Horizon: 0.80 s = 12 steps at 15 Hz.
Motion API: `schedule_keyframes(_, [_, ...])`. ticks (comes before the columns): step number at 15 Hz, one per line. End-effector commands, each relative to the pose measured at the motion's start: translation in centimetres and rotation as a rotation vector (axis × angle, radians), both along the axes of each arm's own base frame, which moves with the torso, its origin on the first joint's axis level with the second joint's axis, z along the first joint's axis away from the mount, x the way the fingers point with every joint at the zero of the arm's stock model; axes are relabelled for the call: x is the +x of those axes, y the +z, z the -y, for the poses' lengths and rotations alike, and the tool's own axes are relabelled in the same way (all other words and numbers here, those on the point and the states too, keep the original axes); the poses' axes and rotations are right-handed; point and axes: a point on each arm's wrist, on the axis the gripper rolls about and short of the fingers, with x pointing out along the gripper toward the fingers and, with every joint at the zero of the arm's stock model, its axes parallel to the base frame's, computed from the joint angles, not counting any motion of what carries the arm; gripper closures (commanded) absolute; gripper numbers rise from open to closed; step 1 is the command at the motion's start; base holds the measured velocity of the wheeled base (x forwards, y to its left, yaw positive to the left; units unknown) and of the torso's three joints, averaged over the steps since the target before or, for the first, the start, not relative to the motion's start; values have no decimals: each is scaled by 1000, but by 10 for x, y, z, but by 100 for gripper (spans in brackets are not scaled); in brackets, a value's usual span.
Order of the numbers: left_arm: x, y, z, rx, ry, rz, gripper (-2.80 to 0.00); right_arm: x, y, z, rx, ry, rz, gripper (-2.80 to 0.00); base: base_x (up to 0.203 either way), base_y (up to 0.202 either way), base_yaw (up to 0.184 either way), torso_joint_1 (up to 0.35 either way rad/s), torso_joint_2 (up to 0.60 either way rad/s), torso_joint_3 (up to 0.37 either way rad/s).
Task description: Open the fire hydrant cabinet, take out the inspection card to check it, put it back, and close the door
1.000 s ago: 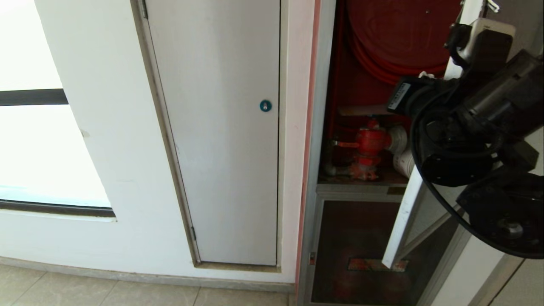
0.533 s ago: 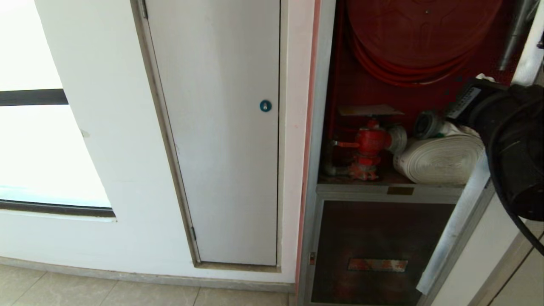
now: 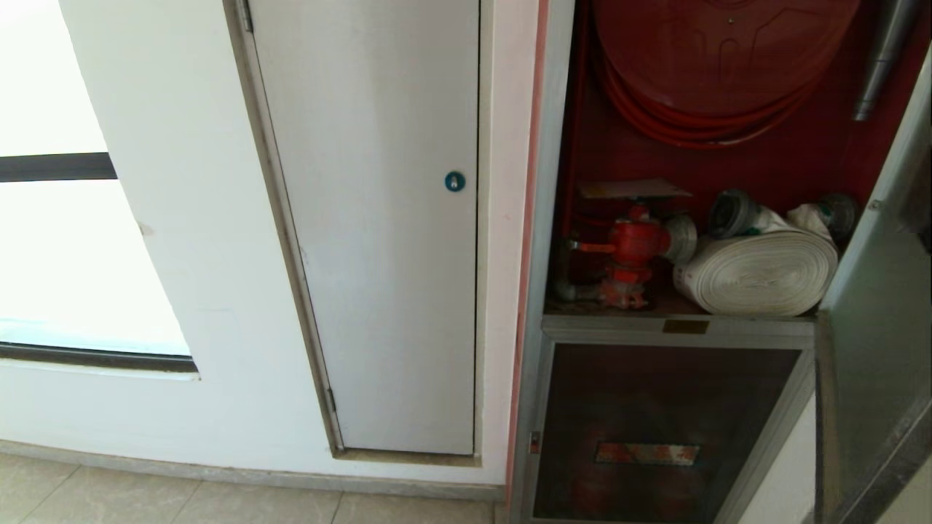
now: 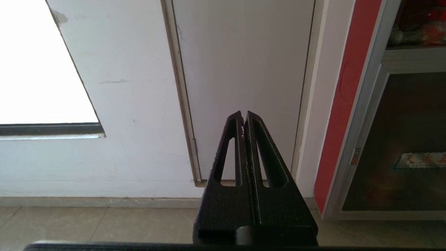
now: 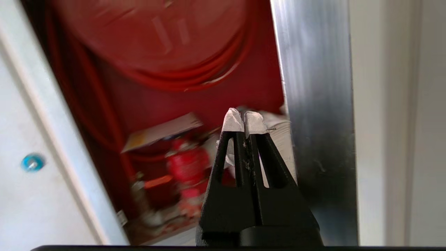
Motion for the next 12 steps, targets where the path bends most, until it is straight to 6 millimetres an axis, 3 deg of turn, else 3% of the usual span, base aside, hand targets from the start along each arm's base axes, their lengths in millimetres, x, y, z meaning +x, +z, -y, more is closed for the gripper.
schedule_keyframes(1, [2,-8,0,1,-1,-30,0,-18,1,18,19,-66,39,0,0,0,0,0,0,0])
schedule_keyframes(8, [2,-8,0,1,-1,-30,0,-58,-7,47,-8,-183,-36,0,0,0,0,0,0,0])
schedule_keyframes(12, [2,-8,0,1,-1,-30,0,-57,-11,55,-12,-302,-89,0,0,0,0,0,0,0])
